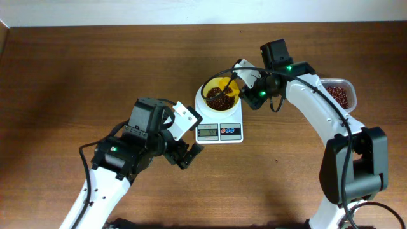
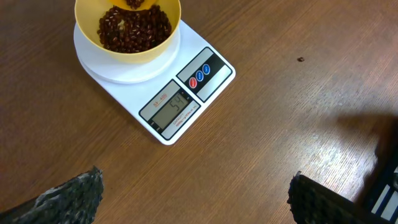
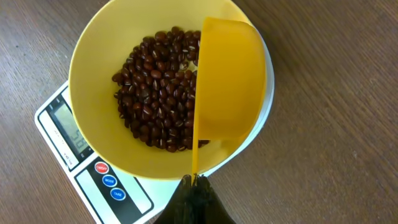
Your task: Scoop item into bowl and weigh 50g on scale
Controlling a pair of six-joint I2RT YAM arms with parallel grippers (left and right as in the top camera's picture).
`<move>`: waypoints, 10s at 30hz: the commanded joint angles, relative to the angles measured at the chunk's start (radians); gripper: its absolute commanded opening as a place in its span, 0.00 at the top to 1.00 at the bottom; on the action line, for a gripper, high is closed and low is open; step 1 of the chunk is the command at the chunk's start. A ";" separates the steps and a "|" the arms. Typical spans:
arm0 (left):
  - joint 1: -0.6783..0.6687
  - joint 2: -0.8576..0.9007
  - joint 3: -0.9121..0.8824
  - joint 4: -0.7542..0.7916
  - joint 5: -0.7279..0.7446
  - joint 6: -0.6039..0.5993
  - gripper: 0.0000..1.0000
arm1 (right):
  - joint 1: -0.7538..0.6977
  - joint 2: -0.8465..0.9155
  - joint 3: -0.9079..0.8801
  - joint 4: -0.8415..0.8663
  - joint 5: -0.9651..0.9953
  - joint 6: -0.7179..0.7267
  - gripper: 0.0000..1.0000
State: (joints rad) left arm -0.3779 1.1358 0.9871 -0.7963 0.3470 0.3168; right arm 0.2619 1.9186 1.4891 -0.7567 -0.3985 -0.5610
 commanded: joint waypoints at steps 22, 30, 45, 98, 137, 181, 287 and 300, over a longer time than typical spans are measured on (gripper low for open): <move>-0.001 -0.012 -0.005 0.002 -0.003 -0.006 0.01 | 0.066 0.015 0.020 0.059 0.124 -0.090 0.96; -0.001 -0.012 -0.005 0.002 -0.003 -0.006 0.01 | 0.086 0.026 0.019 -0.005 0.122 -0.091 0.96; -0.001 -0.012 -0.005 0.002 -0.003 -0.006 0.01 | 0.109 0.025 0.020 -0.039 -0.021 -0.085 0.96; -0.001 -0.012 -0.005 0.002 -0.003 -0.006 0.01 | -0.018 0.026 0.019 0.022 -0.034 -0.098 0.96; -0.001 -0.012 -0.005 0.002 -0.003 -0.006 0.01 | 0.052 0.026 0.019 -0.127 -0.207 -0.097 0.96; -0.001 -0.012 -0.005 0.002 -0.003 -0.006 0.01 | -0.107 0.026 0.019 -0.136 -0.488 0.099 0.96; -0.001 -0.012 -0.005 0.002 -0.003 -0.006 0.01 | -0.014 0.000 0.161 -0.132 -0.192 0.131 0.96; -0.001 -0.012 -0.005 0.002 -0.003 -0.006 0.01 | 0.085 0.117 0.147 -0.131 0.019 0.131 0.96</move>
State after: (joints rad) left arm -0.3779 1.1351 0.9871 -0.7963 0.3470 0.3168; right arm 0.3420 2.0254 1.6371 -0.8879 -0.4301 -0.4366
